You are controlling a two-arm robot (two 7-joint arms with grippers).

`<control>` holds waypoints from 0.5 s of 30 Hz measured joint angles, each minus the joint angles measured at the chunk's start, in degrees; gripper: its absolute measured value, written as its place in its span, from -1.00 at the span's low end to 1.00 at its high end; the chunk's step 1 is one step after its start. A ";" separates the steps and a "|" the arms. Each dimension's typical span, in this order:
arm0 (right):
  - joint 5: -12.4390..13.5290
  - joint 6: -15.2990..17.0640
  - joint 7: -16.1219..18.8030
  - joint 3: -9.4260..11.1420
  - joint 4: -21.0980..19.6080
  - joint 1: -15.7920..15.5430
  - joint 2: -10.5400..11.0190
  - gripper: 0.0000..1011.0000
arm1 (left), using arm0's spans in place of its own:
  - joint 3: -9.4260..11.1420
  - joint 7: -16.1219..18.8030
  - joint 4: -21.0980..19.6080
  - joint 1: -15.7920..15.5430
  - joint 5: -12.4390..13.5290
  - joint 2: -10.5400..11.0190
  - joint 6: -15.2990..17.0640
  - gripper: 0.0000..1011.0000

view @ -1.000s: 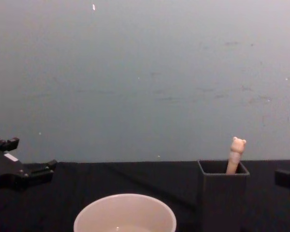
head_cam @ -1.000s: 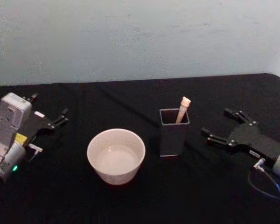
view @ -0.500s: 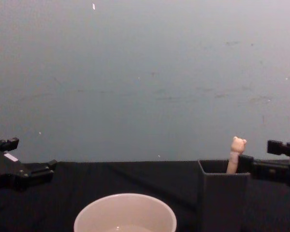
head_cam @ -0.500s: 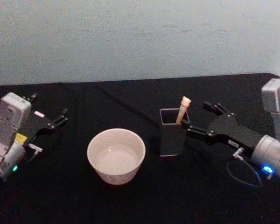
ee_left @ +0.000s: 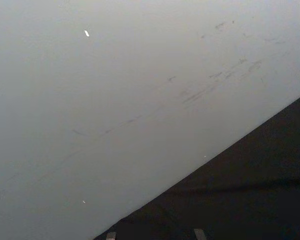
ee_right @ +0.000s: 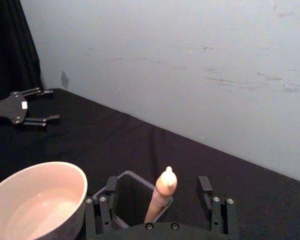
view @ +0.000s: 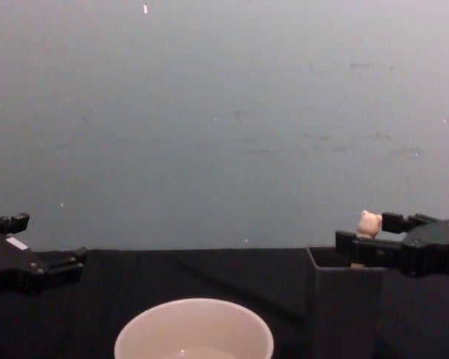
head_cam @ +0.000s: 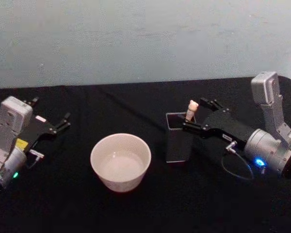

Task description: Pick up the stirring spoon with one hand, stir inside the cup, then place it back in its original position.

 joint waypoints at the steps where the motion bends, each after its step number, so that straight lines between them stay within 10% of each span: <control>1: -0.08 0.02 0.06 0.01 0.41 0.28 -0.35 0.98 | 0.00 0.00 0.00 0.00 0.00 0.00 0.00 0.98; 15: -0.33 0.61 0.16 0.69 2.03 1.42 -2.12 0.98 | 0.00 0.00 0.00 0.00 0.00 0.00 0.00 0.98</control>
